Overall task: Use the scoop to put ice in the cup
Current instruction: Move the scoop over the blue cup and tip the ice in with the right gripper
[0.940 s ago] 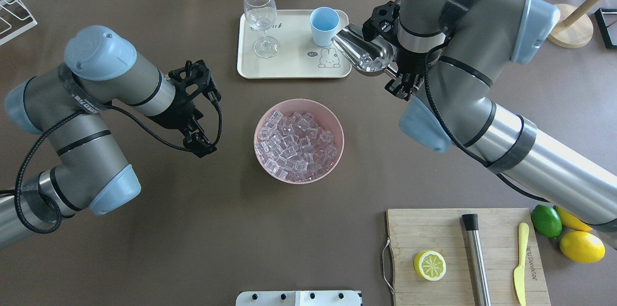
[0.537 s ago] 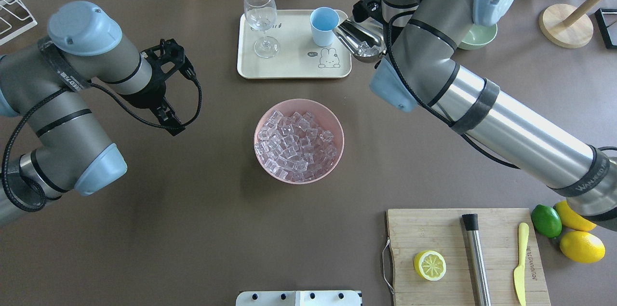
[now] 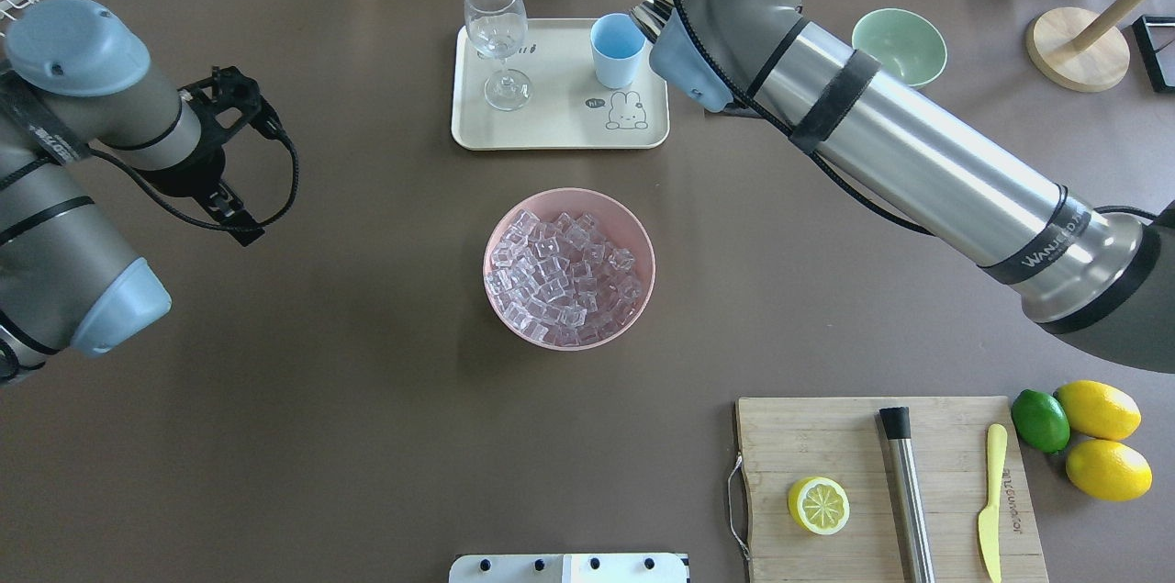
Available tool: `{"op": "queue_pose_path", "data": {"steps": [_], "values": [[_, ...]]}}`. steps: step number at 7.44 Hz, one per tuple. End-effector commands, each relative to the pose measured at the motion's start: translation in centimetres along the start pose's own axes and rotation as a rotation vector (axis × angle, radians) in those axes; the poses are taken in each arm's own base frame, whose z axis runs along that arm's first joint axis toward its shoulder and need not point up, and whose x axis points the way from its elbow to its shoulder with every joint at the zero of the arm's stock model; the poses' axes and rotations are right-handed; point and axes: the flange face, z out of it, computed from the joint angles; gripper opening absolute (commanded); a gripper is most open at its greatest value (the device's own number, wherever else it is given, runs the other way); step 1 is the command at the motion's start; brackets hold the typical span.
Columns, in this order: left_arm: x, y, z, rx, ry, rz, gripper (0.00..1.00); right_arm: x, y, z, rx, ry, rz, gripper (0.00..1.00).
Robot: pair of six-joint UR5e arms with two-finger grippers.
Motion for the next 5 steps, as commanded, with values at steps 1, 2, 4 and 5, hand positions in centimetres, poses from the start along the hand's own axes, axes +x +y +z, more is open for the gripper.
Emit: {"op": "queue_pose_path", "data": {"steps": [1, 2, 4, 5], "values": [[-9.3, 8.4, -1.1, -0.036, -0.008, -0.185, 0.98, -1.1, -2.0, -0.5, -0.083, -0.03, 0.022, 0.0], [-12.7, 12.9, -1.3, -0.055, 0.038, -0.283, 0.98, -1.3, -1.6, -1.0, -0.126, -0.031, 0.02, 0.0], [-19.6, 22.1, -3.2, -0.052, 0.034, -0.487, 0.98, -2.2, -0.7, -2.1, -0.208, -0.053, 0.011, 0.0], [-22.6, 27.7, -4.0, -0.043, 0.062, -0.613, 0.98, -2.6, -0.4, -2.7, -0.23, -0.066, 0.024, 0.0]]}}
